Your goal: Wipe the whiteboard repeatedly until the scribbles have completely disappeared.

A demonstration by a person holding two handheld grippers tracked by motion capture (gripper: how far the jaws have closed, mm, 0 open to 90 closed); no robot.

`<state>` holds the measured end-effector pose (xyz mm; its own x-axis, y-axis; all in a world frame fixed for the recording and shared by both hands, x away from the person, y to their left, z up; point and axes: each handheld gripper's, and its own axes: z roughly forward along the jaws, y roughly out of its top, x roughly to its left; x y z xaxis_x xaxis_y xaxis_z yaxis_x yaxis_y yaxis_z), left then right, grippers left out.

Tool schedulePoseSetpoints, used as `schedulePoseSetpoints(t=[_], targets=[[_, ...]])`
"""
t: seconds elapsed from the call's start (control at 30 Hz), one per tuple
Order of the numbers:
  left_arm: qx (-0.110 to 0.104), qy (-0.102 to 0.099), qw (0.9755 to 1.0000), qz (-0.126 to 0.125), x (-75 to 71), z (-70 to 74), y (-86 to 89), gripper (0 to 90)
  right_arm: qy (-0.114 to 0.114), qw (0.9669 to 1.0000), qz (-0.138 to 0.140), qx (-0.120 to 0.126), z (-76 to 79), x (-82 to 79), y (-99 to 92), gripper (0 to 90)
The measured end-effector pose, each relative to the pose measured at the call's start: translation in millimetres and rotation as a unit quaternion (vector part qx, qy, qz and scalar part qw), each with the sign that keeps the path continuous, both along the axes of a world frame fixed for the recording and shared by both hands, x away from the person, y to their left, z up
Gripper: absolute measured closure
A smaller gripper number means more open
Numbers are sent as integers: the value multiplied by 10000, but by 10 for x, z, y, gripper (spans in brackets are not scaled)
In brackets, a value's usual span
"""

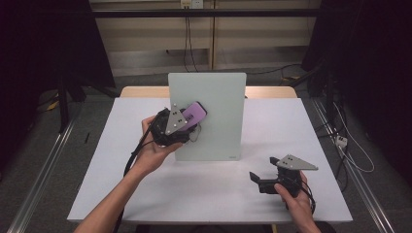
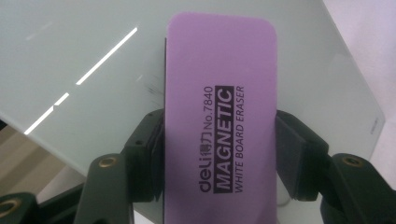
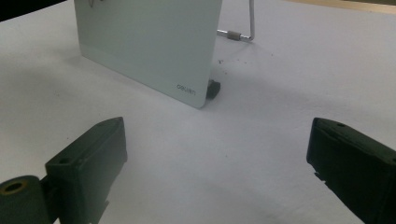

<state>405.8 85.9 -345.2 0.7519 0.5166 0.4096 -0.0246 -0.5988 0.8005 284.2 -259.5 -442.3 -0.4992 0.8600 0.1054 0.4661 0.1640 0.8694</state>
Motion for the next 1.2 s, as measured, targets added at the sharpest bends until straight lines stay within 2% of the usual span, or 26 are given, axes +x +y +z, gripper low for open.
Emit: schedulePoseSetpoints(t=[0.33,0.57,0.67,0.8,0.87,1.07,1.2], targets=[[125,148,9998,-106,-53,-144,-25,411,-1,10000,-8,16,2,-3,3,50],[300,192,9992,-166,-108,-259,-51,411,0,10000,5,13,3,-4,0,50],[305,232,9991,-179,-110,-268,-46,411,1,10000,8,14,3,-4,0,50],[175,364,9990,-195,-84,-235,-21,411,-7,10000,7,11,4,-4,-1,50],[167,348,9991,-150,-69,-192,6,411,-11,10000,10,14,4,-4,-1,50],[-216,339,9992,40,25,2,145,411,-26,10000,15,8,4,-8,-5,50],[-381,212,9988,205,67,124,192,411,-10,10000,4,8,4,-3,-1,50]])
